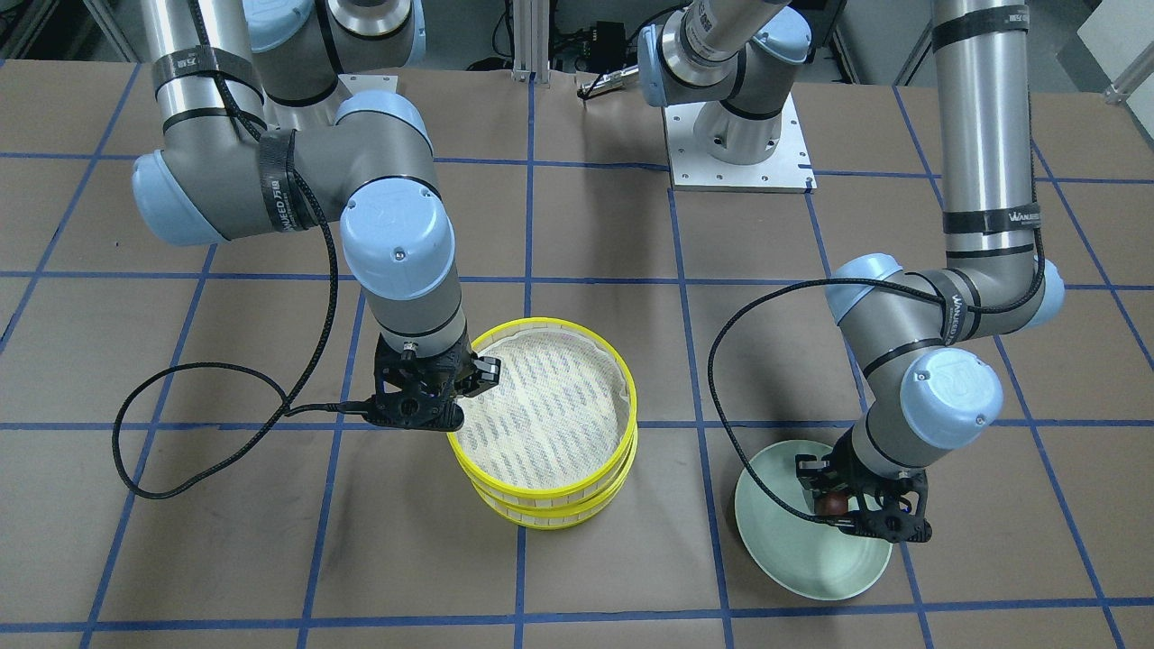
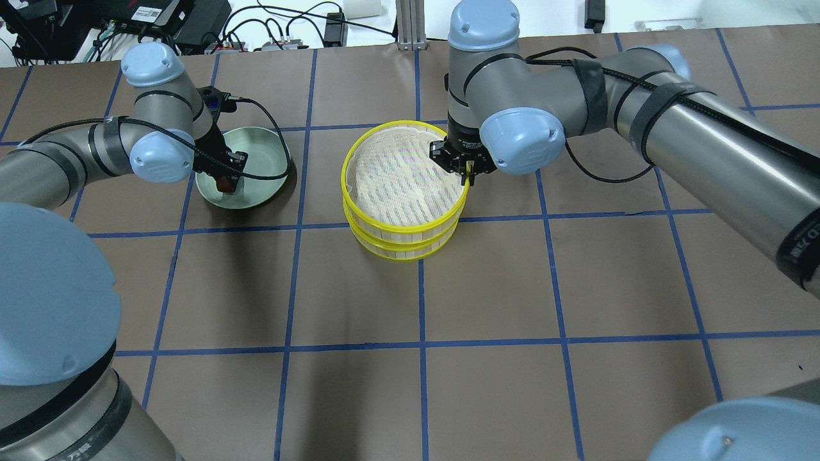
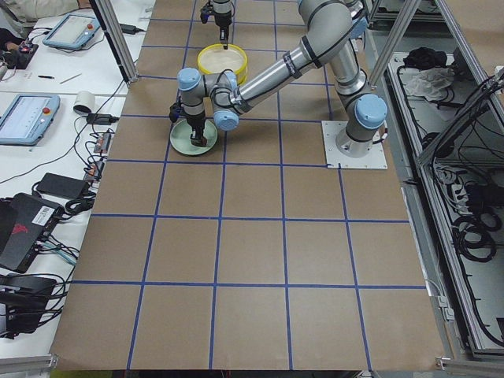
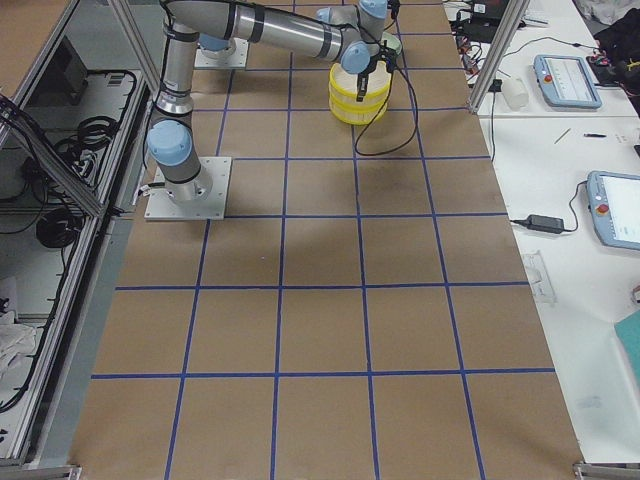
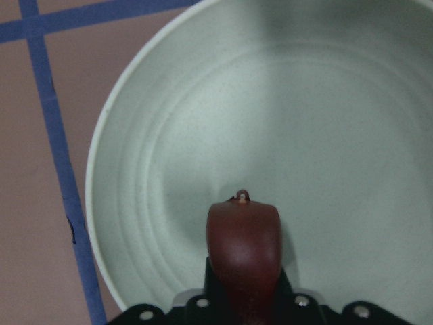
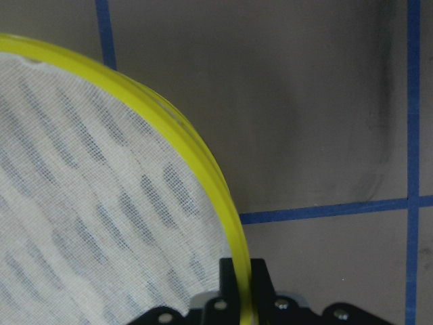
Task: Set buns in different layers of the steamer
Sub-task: 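Grasp the dark brown bun with the left gripper and lift it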
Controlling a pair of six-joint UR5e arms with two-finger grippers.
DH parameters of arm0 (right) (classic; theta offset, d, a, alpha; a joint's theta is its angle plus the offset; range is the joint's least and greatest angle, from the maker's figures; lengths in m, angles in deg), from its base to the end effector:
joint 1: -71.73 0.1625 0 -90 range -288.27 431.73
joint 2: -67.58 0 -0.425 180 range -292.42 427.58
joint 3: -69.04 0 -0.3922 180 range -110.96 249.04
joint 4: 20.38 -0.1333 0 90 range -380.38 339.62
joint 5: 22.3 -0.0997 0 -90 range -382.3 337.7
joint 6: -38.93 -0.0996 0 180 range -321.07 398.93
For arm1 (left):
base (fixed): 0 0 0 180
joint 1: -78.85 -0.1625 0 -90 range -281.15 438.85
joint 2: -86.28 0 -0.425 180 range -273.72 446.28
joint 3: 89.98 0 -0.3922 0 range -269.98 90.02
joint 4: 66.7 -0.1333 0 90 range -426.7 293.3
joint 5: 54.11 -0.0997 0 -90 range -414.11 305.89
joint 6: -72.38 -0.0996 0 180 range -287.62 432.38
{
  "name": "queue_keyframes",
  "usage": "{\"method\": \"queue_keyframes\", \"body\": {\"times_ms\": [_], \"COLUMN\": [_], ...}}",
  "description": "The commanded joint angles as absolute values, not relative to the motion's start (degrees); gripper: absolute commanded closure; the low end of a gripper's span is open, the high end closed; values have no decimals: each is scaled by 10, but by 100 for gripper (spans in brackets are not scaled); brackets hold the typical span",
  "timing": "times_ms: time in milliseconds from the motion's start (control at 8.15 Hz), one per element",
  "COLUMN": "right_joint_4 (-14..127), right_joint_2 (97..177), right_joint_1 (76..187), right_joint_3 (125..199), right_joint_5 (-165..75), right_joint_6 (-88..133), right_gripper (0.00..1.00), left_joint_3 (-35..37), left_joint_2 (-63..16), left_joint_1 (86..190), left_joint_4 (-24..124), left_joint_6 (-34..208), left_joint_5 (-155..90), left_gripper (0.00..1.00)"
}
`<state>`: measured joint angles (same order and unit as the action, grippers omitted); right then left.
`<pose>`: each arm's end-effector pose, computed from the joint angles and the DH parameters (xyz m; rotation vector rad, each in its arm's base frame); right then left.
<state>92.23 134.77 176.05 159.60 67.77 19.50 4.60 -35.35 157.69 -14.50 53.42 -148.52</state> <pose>0.2832 -0.5709 0.2978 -0.1398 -3.1334 -0.0194 0.0009 -0.6539 0.1962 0.2065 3.0531 -0.0104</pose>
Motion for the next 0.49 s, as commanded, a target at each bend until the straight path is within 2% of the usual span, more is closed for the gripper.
{"method": "queue_keyframes", "body": {"times_ms": [0, 368], "right_joint_4": [926, 927], "right_joint_2": [1343, 1344], "right_joint_1": [1761, 1761], "right_joint_3": [1597, 1597], "right_joint_5": [677, 660], "right_joint_6": [190, 177], "right_gripper": [100, 100], "left_joint_3": [40, 38], "left_joint_2": [-333, -276], "left_joint_1": [1579, 1586], "left_joint_4": [-141, -103], "left_joint_6": [536, 540], "left_joint_5": [-1486, -1485], "left_gripper": [100, 100]}}
